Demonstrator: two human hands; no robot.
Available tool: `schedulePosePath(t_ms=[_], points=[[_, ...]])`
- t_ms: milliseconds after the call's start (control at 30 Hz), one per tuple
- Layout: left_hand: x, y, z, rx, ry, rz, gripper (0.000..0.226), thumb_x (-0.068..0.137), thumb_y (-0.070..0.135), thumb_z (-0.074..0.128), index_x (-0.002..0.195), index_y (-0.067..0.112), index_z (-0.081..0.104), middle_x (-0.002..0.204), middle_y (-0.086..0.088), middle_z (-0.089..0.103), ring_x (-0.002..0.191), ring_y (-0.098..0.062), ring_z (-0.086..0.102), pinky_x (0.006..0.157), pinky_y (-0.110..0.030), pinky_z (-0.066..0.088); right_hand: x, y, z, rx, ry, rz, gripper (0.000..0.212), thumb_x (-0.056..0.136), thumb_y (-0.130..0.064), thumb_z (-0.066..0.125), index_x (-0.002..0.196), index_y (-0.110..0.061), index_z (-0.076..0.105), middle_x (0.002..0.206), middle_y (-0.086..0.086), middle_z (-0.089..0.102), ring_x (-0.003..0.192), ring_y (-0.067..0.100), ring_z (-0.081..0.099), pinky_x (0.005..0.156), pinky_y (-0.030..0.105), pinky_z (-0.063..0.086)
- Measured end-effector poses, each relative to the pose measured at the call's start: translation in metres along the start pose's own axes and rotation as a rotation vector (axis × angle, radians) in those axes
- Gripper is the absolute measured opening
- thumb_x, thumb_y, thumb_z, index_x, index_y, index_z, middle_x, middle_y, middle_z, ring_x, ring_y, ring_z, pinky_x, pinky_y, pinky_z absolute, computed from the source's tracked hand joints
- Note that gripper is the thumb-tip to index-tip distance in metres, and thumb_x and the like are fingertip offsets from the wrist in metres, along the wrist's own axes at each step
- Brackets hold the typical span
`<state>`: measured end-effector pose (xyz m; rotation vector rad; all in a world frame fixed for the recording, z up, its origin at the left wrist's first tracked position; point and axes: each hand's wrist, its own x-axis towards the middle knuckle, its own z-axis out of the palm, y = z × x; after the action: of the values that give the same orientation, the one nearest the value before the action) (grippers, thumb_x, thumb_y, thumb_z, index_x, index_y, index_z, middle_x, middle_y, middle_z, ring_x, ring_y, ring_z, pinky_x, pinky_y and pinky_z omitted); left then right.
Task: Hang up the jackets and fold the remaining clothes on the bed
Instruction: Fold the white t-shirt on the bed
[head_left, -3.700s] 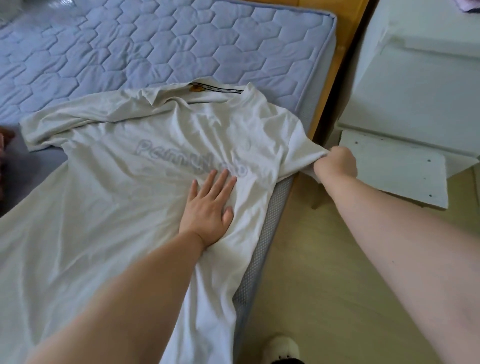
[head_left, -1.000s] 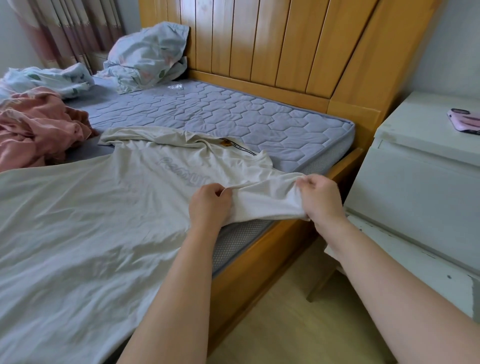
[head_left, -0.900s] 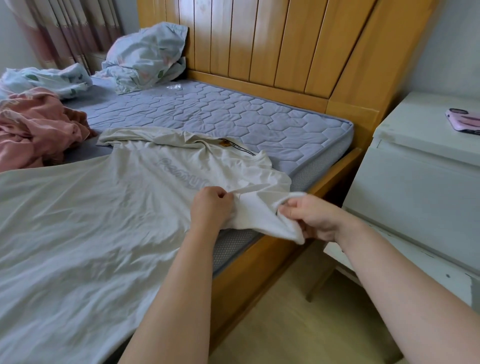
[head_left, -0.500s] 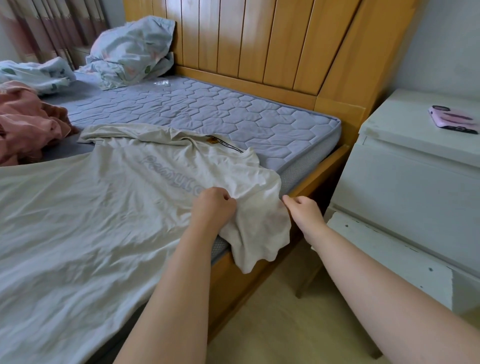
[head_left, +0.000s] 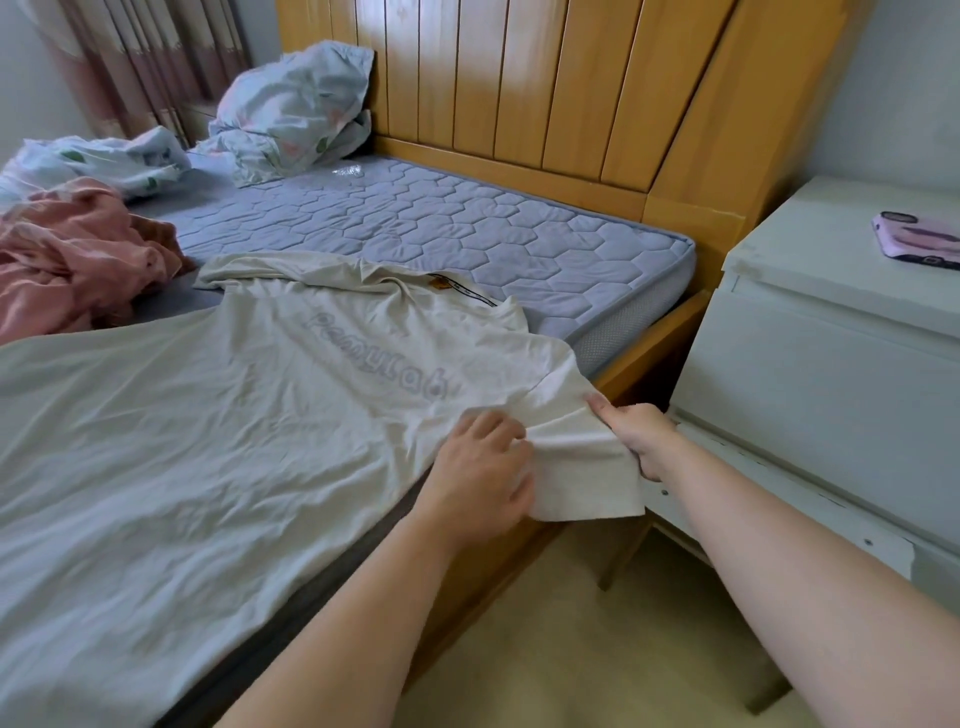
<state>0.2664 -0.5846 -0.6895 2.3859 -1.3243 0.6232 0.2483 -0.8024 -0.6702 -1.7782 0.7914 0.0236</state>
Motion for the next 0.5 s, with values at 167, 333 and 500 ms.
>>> schedulePosePath(t_ms=[167, 333, 500], points=[[-0.035, 0.014, 0.017, 0.182, -0.518, 0.016, 0.095, 0.086, 0.057, 0.052, 0.150, 0.029, -0.012, 0.152, 0.005, -0.032, 0.141, -0.019, -0.029, 0.111, -0.044, -0.022, -0.013, -0.008, -0.025, 0.155, -0.370, 0.268, 0.046, 0.080, -0.036, 0.071, 0.117, -0.011, 0.061, 0.102, 0.015, 0.072, 0.091, 0.031, 0.070, 0.074, 0.045, 0.058], [-0.022, 0.015, 0.019, 0.290, -0.238, -0.087, 0.112, 0.077, 0.027, 0.070, 0.151, 0.030, -0.014, 0.159, -0.008, -0.008, 0.146, -0.033, -0.008, 0.116, -0.056, -0.007, -0.026, -0.029, -0.036, 0.425, -0.378, 0.299, 0.030, 0.093, -0.028, 0.059, 0.117, -0.011, 0.059, 0.106, 0.017, 0.070, 0.088, 0.032, 0.071, 0.066, 0.047, 0.059], [0.005, 0.023, 0.010, 0.160, 0.170, -0.055, 0.070, 0.066, 0.012, 0.075, 0.128, 0.020, 0.046, 0.138, -0.006, 0.037, 0.124, -0.028, 0.041, 0.101, -0.047, 0.041, -0.040, -0.053, -0.035, 0.582, -0.344, 0.337, 0.023, 0.091, -0.012, 0.063, 0.109, 0.002, 0.060, 0.093, 0.016, 0.073, 0.079, 0.023, 0.072, 0.074, 0.034, 0.058]])
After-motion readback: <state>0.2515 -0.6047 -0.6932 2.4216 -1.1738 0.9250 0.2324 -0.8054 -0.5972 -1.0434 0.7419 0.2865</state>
